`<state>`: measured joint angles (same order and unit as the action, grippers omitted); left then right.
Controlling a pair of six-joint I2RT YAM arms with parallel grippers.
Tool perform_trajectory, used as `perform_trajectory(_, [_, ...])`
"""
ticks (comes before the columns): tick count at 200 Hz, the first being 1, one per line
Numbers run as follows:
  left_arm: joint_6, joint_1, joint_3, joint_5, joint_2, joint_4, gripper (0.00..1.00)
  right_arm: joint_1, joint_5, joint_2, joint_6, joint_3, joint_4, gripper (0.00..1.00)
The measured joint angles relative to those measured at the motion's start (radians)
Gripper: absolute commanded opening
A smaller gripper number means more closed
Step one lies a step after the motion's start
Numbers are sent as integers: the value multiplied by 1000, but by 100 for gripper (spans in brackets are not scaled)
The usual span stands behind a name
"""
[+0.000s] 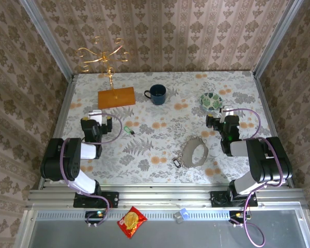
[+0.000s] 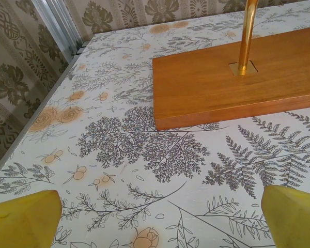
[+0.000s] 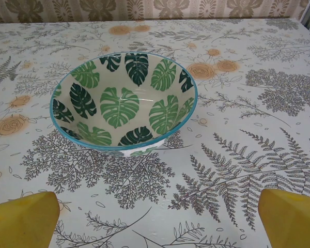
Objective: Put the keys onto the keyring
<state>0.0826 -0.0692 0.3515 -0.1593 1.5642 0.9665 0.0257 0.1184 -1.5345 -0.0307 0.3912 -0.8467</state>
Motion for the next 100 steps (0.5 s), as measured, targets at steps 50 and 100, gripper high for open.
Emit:
perform_trajectory(50, [0, 4, 1, 11, 0, 0, 100, 0, 0, 0, 0, 0, 0, 100])
perform_trajectory(100, [0, 12, 3, 19, 0, -1, 100, 0, 0, 0, 0, 0, 0, 100])
